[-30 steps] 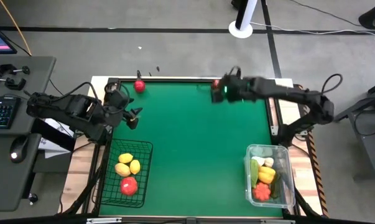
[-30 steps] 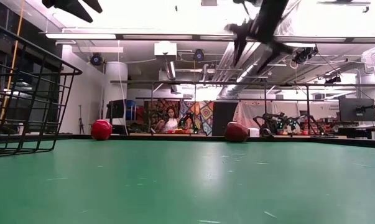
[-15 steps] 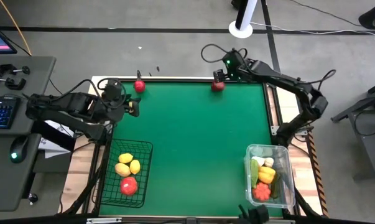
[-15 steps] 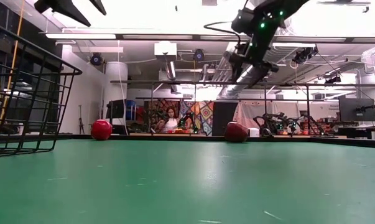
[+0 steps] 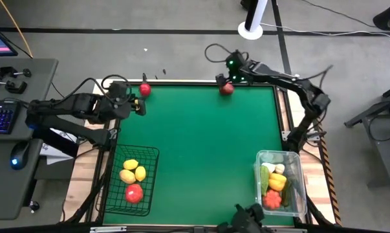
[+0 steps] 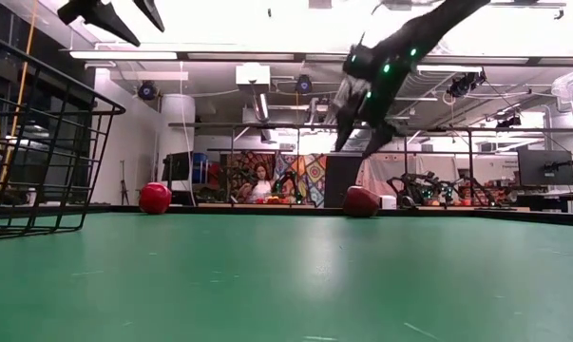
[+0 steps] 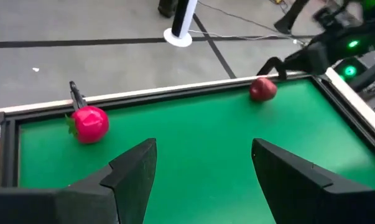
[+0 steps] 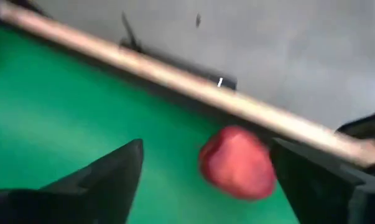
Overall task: Sort produce into baskets
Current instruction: Put the red apple into the black wire basket
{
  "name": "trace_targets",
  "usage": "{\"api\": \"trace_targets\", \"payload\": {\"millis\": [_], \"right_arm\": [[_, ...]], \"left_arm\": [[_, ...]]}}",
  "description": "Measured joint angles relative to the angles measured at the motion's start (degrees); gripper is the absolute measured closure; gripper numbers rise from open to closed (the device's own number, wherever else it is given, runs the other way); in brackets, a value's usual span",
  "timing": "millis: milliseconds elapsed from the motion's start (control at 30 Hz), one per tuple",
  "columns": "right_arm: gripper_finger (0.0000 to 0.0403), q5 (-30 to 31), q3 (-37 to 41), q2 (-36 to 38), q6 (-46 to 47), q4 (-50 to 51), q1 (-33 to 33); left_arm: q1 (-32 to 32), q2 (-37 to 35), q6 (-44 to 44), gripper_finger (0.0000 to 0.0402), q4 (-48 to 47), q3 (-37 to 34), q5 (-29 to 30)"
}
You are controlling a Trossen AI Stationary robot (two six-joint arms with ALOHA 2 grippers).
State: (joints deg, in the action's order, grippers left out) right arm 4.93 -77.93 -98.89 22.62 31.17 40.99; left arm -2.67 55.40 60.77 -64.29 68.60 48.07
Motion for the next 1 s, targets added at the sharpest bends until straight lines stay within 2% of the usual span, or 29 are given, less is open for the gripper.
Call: {"api": "trace_targets", "payload": {"millis": [67,133,200,400,533,900,1000], "right_arm": [[0.0024,-1.33,0.0,-2.62,0.72,0.27,0.0],[0.001,0.43,0.0,-4.62,2.89,0.31,-0.04],[0.0025,4.59,0.02,-5.61,6.29,0.34,-0.03],[0.0062,5.59,0.0,-5.16,4.28,-0.71,-0.07],[0.0066,5.59,0.0,-5.16,2.59,-0.25,-0.07],[0.0066,5.51,0.0,-8.13,10.66,-2.29,-0.15],[0.0066,7.6,0.03,-9.68,11.88,-2.18,-0.29]], "left_arm": [[0.77,0.0,-1.71,0.0151,0.61,0.0,-0.89],[1.58,0.0,-3.9,0.0151,1.78,0.0,-2.47],[2.25,0.0,-5.76,0.0151,1.9,0.0,-4.15],[3.87,0.0,-8.9,0.0151,1.94,0.0,-5.96],[4.67,0.0,-9.5,0.0151,1.94,0.0,-6.19],[6.55,0.0,-11.76,0.0151,2.04,0.0,-7.67],[7.27,-0.02,-11.95,0.0151,2.05,0.0,-8.61]]}}
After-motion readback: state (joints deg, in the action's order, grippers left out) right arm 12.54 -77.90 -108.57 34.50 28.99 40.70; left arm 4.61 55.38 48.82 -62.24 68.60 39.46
